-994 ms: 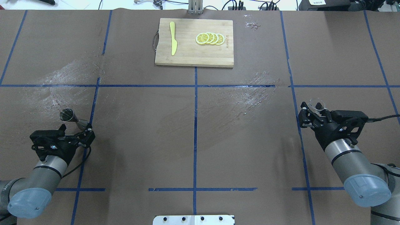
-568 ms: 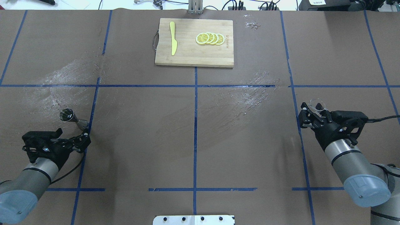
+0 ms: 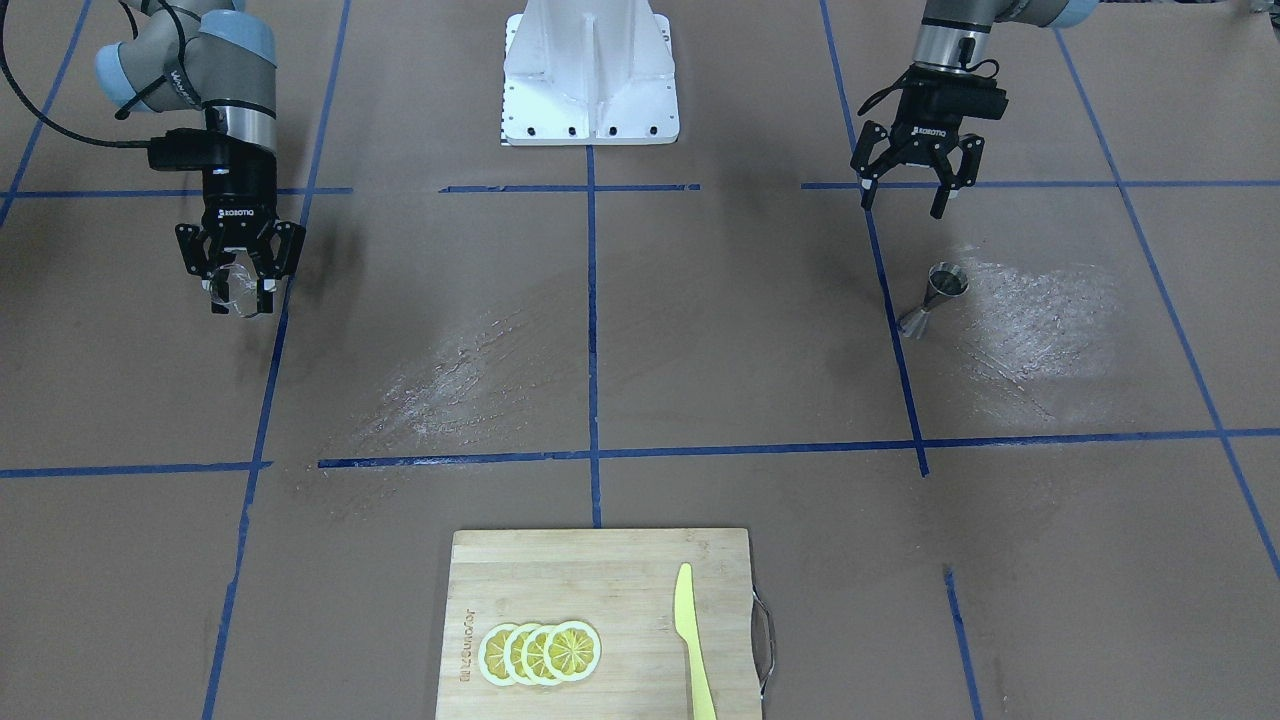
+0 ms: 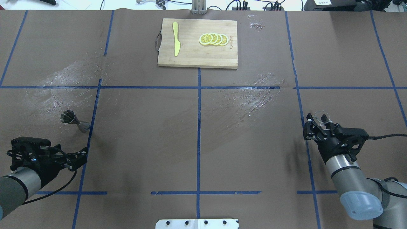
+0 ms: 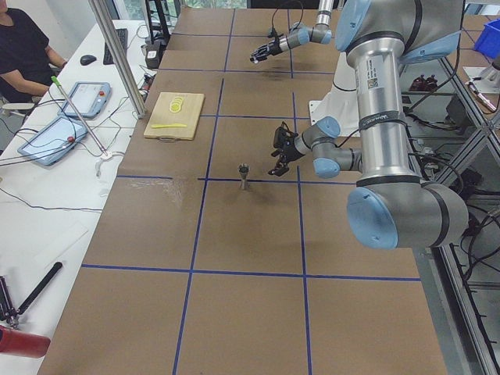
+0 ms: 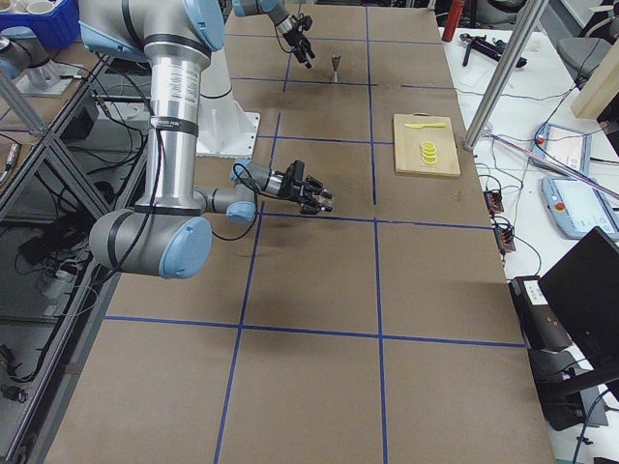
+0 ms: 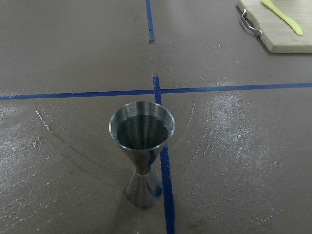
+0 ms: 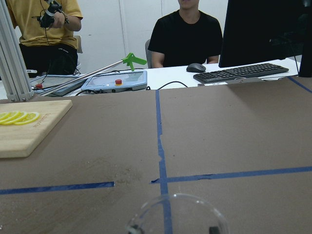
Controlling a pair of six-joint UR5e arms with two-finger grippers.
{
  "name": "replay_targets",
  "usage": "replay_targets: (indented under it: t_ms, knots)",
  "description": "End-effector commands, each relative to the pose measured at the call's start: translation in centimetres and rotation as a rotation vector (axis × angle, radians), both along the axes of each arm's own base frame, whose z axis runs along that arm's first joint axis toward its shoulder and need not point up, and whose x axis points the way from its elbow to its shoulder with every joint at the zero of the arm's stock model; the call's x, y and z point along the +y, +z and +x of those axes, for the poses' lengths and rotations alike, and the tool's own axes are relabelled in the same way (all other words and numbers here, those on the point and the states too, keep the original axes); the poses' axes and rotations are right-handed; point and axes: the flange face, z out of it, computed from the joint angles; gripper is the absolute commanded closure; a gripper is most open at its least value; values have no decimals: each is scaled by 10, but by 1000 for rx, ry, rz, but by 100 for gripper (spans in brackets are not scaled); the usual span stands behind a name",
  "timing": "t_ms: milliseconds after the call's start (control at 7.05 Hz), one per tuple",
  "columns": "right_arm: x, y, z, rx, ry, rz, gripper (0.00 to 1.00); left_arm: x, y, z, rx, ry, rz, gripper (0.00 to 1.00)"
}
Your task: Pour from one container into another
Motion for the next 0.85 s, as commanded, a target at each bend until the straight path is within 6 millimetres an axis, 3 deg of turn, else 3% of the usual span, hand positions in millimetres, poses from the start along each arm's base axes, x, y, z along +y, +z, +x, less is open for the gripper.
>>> replay_targets:
  t_ms: [0, 426, 568, 710]
  knots:
    - [1, 26, -19, 55, 33, 30, 100, 17, -37, -34, 30, 152, -21, 0]
    - [3, 37, -20, 81, 42, 39, 99, 20, -84, -62, 55, 233, -78, 0]
    - [4, 42, -21, 72, 45, 34, 92, 20, -90, -66, 53, 237, -67, 0]
    - [6, 45, -23, 67, 42, 31, 72, 19, -89, -66, 47, 237, -64, 0]
